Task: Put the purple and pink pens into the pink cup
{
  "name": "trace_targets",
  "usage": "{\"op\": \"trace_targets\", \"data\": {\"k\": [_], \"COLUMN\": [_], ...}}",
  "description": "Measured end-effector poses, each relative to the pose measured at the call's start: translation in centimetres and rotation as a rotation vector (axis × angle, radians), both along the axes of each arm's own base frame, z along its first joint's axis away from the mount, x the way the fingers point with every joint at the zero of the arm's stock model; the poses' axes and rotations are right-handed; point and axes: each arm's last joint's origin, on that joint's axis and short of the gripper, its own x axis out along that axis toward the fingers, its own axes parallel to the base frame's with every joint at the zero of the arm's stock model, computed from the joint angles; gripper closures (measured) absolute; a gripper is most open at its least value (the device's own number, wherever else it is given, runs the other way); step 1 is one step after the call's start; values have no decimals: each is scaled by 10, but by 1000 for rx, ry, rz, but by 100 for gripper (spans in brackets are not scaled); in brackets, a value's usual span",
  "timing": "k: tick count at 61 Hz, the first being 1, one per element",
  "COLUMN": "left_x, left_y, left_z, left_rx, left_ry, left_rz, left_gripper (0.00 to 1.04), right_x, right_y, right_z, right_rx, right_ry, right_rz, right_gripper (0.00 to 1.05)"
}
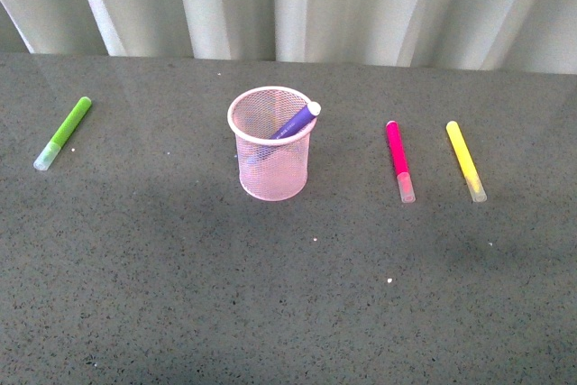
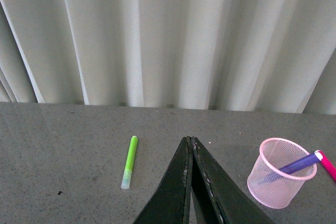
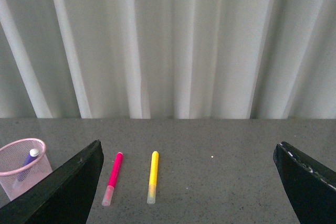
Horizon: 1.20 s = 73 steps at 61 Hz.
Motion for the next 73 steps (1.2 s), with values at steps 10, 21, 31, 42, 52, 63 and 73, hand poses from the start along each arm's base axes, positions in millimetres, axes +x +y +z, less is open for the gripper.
{"op": "trace_targets", "data": {"k": [10,21,31,42,52,63,73], "left_x": [-8,-14,-18,-23,-26,-32,-40], "left_y": [0,0,0,0,0,0,0], "left_z": [-6,-11,-15,-14,-14,-16,-17], "left_rx": [0,0,1,1,1,1,1], "left_ry": [-3,-3,-16,-19,-19,-10,-16], "left_rz": [0,0,1,0,0,1,0], "left_gripper": [101,101,101,101,101,101,101], "right_x": [0,0,0,0,0,0,0], "right_y": [0,0,0,0,0,0,0], "right_z": [0,0,0,0,0,0,0], "right_rx": [0,0,0,0,0,0,0], "right_ry": [0,0,0,0,0,0,0], "right_rz": [0,0,0,0,0,0,0], "right_gripper": [7,7,7,7,7,7,7]}}
